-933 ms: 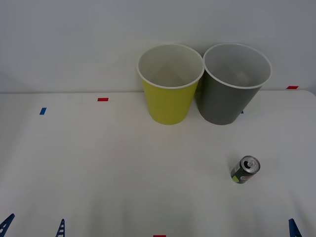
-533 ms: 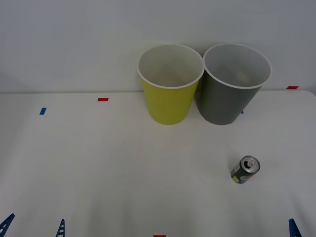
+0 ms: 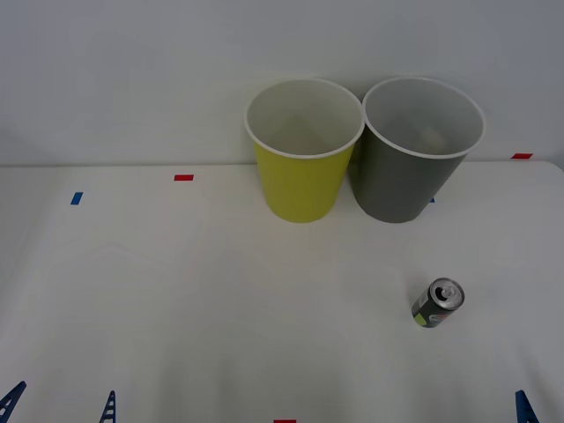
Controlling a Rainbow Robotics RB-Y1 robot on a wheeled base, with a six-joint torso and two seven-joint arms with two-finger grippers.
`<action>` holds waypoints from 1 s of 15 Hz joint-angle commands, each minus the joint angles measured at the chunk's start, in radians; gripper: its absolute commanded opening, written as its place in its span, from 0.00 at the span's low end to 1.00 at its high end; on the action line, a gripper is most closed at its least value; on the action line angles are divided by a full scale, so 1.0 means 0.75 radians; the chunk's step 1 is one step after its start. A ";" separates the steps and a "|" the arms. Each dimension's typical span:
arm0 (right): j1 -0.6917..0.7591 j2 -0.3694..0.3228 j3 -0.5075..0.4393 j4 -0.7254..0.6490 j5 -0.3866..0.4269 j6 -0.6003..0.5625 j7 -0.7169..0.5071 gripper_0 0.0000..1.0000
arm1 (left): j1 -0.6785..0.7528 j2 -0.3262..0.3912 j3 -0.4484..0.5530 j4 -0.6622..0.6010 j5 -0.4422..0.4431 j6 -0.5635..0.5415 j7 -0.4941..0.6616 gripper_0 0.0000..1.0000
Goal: Put cans in the gray bin and PET bottles in the light green bin.
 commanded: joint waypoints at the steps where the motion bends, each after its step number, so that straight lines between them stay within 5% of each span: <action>1: 0.000 0.000 0.000 0.000 0.000 0.000 0.000 1.00 | 0.000 0.000 0.000 0.000 0.000 0.000 0.000 1.00; 15: 0.000 0.000 0.000 0.000 0.000 0.000 0.000 1.00 | 0.000 0.000 0.000 0.000 0.000 0.000 0.000 1.00</action>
